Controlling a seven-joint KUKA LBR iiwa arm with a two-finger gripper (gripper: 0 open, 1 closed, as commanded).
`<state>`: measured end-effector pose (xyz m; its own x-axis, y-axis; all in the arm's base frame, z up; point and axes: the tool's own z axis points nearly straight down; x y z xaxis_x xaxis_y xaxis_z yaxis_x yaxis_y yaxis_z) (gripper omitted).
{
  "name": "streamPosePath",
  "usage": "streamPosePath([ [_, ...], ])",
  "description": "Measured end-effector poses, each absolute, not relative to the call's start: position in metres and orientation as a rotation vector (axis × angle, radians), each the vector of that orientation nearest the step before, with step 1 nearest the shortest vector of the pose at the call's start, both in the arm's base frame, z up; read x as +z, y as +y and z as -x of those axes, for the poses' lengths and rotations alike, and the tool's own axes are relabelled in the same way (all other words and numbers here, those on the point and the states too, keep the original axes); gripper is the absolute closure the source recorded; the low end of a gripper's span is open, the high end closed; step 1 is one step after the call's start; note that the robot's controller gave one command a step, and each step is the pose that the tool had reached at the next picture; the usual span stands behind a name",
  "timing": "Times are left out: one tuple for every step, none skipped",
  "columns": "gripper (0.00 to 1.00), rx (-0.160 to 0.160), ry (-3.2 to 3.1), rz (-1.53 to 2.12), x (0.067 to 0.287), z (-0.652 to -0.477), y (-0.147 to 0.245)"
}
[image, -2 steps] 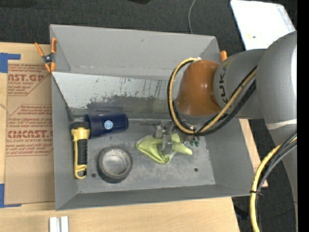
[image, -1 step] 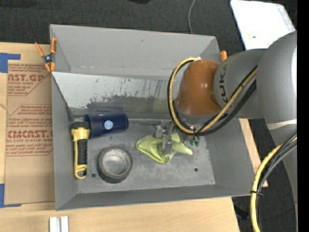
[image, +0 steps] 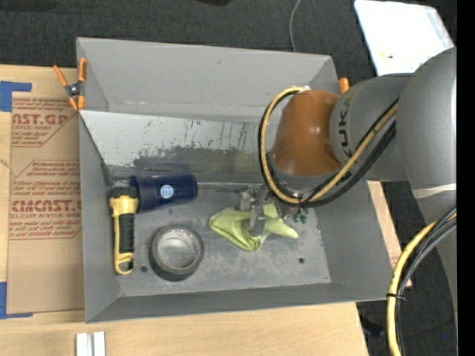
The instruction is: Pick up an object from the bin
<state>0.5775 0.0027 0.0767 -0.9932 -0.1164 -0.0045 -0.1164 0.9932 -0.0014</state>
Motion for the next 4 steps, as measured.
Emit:
streamPosePath([
  [1.00, -0.001, 3.140, 0.183, 0.112, -0.575, 0.003],
  [1.00, -0.001, 3.139, 0.184, 0.167, -0.575, 0.003],
  [1.00, -0.001, 3.137, 0.184, 0.202, -0.576, 0.003],
  [1.00, -0.002, 3.133, 0.184, 0.231, -0.577, 0.003],
])
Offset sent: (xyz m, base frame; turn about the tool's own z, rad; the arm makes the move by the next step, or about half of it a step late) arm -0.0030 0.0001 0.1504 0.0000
